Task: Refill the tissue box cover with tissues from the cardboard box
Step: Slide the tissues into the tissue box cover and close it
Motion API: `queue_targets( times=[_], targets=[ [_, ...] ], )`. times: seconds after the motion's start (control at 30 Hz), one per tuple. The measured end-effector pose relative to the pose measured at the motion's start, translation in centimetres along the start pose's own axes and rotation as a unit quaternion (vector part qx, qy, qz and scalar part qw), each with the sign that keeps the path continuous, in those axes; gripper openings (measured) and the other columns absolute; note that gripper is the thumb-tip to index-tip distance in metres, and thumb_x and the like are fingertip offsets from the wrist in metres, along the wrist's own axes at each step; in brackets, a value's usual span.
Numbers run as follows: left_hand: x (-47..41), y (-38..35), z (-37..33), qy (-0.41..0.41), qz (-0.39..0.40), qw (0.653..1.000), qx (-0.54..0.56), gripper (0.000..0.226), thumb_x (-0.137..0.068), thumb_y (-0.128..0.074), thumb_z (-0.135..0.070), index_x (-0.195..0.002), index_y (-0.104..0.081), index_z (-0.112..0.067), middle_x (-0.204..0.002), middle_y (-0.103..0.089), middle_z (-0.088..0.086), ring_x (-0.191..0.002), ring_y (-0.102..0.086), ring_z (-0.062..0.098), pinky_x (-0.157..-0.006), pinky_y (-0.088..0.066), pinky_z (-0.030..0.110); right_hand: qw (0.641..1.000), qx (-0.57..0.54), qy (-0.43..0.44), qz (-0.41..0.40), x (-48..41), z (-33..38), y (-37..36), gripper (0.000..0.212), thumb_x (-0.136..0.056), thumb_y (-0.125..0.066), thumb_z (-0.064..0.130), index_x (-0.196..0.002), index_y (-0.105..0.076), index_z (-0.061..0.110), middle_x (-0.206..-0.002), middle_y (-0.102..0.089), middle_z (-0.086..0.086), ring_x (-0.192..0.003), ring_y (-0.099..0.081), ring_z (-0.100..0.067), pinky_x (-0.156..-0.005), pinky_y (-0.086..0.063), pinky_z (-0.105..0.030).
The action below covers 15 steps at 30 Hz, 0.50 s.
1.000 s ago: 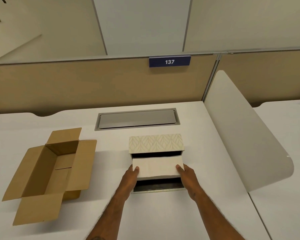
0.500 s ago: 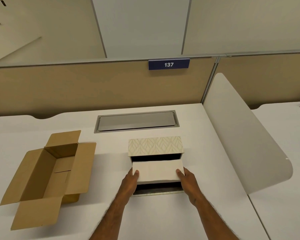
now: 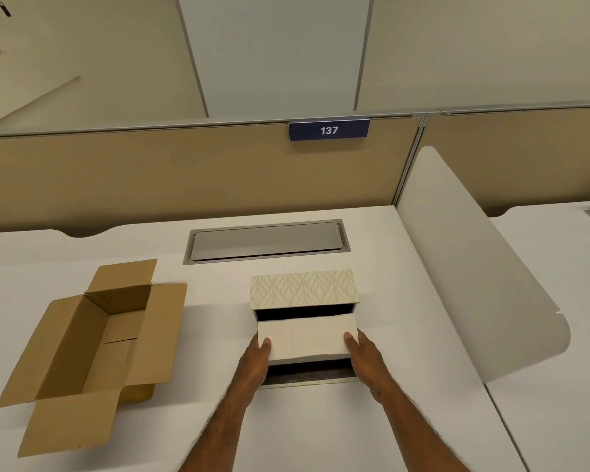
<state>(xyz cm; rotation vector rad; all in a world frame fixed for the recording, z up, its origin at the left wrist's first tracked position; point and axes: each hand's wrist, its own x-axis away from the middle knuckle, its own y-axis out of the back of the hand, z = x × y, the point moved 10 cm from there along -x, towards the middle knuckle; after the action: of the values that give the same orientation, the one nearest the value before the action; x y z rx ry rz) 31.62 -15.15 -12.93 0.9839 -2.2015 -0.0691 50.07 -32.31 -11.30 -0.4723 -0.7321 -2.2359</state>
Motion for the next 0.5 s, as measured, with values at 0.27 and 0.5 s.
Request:
queue_targets(
  times=[0.27,0.5],
  targets=[
    [-0.4,4.1,-2.1,-0.004,-0.024,0.999,0.042,0.07,-0.096,-0.028,-0.059,-0.153,-0.015,-0.021,-0.162,-0.016,0.004,-0.147,-0.021,0.026,-0.118,-0.019,0.044,0.996,-0.018,0.039,-0.083,-0.3,3.9,4.6,0.056,-0.101,-0.036,0.044,-0.15,-0.032,0.016,-0.155,-0.036,-0.008,-0.141,-0.035,-0.027,-0.115,-0.027,-0.038],
    [-2.8,6.7,-9.6,-0.094,-0.06,0.99,-0.085,0.062,-0.1,-0.03,-0.048,-0.153,-0.014,-0.022,-0.16,-0.025,0.009,-0.144,-0.029,0.03,-0.115,-0.025,0.044,0.985,0.112,0.115,-0.067,-3.9,10.8,6.6,0.055,-0.101,-0.042,0.038,-0.15,-0.031,0.016,-0.151,-0.042,-0.014,-0.137,-0.042,-0.031,-0.112,-0.033,-0.039]
  ],
)
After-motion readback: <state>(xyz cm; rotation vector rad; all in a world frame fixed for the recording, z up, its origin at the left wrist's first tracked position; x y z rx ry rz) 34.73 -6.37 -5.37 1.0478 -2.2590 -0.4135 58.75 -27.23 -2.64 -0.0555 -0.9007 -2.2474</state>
